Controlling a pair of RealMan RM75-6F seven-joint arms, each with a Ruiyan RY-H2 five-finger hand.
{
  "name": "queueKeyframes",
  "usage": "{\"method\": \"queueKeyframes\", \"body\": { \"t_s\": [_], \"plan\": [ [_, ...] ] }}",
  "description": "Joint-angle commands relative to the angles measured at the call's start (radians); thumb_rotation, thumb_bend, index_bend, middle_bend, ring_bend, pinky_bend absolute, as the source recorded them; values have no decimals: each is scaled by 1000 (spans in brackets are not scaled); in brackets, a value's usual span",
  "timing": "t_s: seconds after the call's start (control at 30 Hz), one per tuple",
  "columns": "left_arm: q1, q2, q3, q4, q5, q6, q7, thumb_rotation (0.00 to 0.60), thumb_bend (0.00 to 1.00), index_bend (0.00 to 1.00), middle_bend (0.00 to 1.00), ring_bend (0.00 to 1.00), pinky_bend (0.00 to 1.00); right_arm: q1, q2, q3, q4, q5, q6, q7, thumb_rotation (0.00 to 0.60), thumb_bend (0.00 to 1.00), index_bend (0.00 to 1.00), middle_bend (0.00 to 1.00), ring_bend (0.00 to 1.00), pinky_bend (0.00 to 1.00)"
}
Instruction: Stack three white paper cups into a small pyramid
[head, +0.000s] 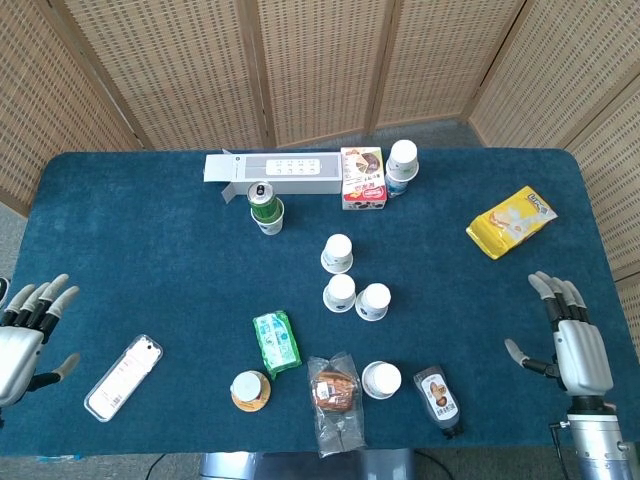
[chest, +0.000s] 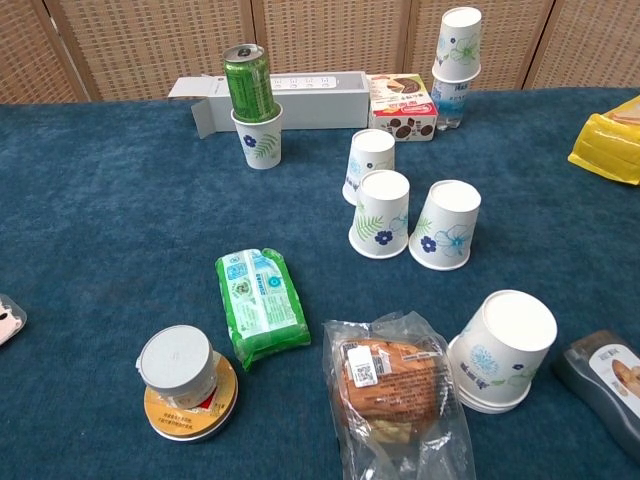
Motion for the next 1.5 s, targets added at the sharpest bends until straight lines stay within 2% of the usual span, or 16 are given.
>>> {"method": "queueKeyframes", "body": {
  "t_s": [0.03, 0.13, 0.33, 0.6, 0.8, 1.07, 1.2, 1.5],
  "plan": [
    [15, 19, -5, -7, 10, 5, -24, 600, 319, 62, 0, 0, 0, 3, -9, -4, 7, -1, -4, -17, 600, 272, 90, 0, 0, 0],
    [23, 39, -8, -8, 22, -1, -41, 600, 319, 61, 0, 0, 0, 11, -16, 0, 12, 15, -20, -31, 600, 268, 90, 0, 0, 0],
    [33, 71, -18, -40, 35, -19, -53, 600, 319, 30, 0, 0, 0, 65, -14, 40, 0, 60, -78, -103, 600, 266, 91, 0, 0, 0],
    [41, 88, -41, -55, 65, -25, -84, 600, 318, 30, 0, 0, 0, 203, -18, 113, -45, 140, -225, -232, 600, 229, 91, 0, 0, 0],
    [53, 87, -56, -65, 59, -37, -77, 600, 320, 30, 0, 0, 0, 324, -51, 174, -51, 263, -348, -297, 600, 226, 91, 0, 0, 0],
    [78, 85, -70, -53, 94, -6, -102, 600, 320, 30, 0, 0, 0, 460, -136, 205, 4, 369, -436, -391, 600, 223, 92, 0, 0, 0],
    [87, 84, -76, -51, 98, 0, -101, 600, 319, 30, 0, 0, 0, 519, -184, 218, 36, 431, -483, -394, 600, 227, 92, 0, 0, 0],
    [97, 79, -96, -43, 81, -12, -101, 600, 319, 31, 0, 0, 0, 658, -315, 240, 198, 540, -568, -398, 600, 222, 95, 0, 0, 0]
  ]
}}
